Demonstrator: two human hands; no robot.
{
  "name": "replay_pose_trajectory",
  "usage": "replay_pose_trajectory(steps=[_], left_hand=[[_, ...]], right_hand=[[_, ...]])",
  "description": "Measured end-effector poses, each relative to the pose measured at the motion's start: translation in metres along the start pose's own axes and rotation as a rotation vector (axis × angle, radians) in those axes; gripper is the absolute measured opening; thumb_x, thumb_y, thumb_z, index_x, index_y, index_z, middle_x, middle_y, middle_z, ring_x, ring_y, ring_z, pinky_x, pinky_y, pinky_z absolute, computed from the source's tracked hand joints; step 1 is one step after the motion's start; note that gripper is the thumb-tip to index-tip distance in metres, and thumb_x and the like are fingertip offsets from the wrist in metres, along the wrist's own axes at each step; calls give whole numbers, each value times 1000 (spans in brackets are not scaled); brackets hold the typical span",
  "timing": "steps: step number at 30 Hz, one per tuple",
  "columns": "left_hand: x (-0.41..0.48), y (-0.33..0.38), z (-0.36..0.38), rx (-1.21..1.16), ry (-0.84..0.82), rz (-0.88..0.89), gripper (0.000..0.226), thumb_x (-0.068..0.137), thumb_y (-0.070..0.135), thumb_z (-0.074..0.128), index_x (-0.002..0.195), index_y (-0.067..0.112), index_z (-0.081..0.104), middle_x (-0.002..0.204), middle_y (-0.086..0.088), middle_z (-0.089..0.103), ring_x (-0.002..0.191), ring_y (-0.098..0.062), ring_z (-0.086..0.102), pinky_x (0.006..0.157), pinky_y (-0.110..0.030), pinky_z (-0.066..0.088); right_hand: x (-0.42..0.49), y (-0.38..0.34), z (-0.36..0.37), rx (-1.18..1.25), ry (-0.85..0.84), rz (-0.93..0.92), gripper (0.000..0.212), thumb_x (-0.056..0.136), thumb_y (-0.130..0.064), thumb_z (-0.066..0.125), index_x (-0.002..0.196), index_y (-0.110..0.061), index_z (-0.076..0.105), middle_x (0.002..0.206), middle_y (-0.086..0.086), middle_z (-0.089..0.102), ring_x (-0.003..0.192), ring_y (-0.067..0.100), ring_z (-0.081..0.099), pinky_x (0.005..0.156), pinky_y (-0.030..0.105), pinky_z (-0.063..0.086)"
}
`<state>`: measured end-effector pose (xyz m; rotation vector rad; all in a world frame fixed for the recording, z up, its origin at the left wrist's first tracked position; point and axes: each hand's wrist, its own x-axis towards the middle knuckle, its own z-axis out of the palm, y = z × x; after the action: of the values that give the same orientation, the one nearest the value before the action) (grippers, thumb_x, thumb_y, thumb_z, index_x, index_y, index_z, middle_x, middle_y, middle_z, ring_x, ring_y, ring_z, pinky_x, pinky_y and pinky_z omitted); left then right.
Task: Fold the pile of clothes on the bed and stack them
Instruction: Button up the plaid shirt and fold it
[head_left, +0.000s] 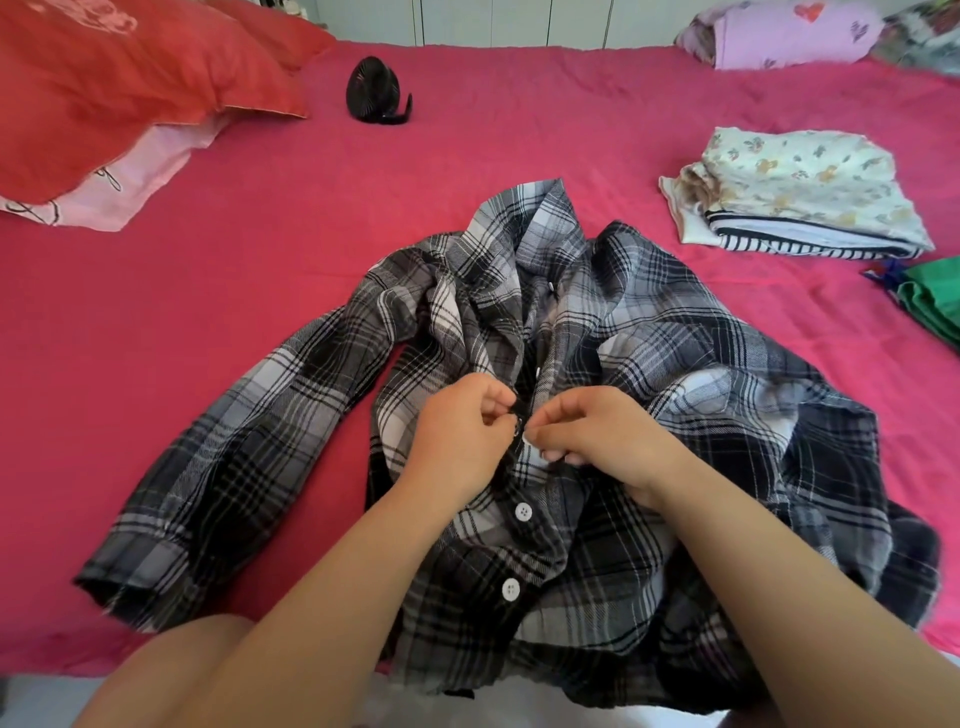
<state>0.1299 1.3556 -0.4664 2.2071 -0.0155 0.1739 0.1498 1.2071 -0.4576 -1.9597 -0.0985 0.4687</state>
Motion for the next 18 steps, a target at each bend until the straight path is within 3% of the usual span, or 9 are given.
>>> replay_pose_trajectory(steps=[6,12,15,18], left_hand=[[-1,1,2,-85,-24,-5,22,81,12,67,88,30,56,81,16,57,75,6,53,66,2,39],[1,-3,1,-206,-133,-162,33,74,6,71,86,34,56,85,9,61,82,-6,59,75,-18,48],[3,-5,-1,26,-49,-66,29,77,5,64,99,23,58,81,13,54,75,-1,52,66,-7,40],[0,-5,1,229,-5,80,32,82,5,58,111,17,56,83,13,46,78,-5,45,68,-11,33]], right_hand=[[1,1,1,73,19,19,15,76,-5,67,67,-17,67,55,-2,61,59,11,52,51,14,41],[1,3,2,75,17,14,17,76,-4,65,65,-18,66,54,-2,61,56,9,52,47,11,41],[2,2,1,100,-5,20,16,76,-7,66,66,-18,67,57,-2,62,56,6,55,47,10,41],[2,1,0,90,-41,13,15,77,-7,67,67,-18,67,56,-7,63,54,-1,58,49,9,43]])
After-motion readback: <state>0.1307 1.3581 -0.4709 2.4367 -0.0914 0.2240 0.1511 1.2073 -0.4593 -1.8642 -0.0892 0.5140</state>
